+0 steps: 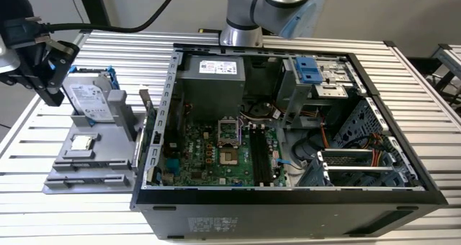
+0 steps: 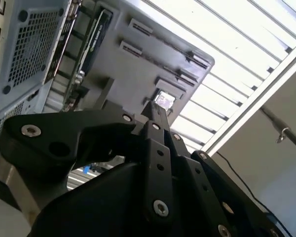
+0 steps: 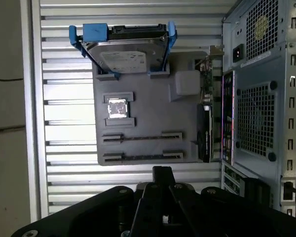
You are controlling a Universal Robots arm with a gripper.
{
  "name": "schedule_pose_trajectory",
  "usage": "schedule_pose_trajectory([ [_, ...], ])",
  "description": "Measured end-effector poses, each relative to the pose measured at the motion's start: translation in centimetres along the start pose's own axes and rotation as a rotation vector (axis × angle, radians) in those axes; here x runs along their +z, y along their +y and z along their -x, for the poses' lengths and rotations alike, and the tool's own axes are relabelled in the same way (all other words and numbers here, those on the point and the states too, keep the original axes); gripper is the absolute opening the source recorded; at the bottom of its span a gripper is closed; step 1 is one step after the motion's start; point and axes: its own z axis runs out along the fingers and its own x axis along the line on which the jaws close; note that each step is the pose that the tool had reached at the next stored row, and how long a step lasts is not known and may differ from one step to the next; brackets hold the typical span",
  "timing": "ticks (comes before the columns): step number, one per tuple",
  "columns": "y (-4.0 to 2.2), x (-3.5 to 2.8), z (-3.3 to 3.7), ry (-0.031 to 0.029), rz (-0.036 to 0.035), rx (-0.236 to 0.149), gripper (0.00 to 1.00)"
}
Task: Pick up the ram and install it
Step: 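Reach for the ram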
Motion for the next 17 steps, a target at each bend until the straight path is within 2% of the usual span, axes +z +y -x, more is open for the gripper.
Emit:
schedule_pose_trajectory([
  [17, 0.00, 0.00, 0.00, -0.0005, 0.0000, 0.000, 0.00],
])
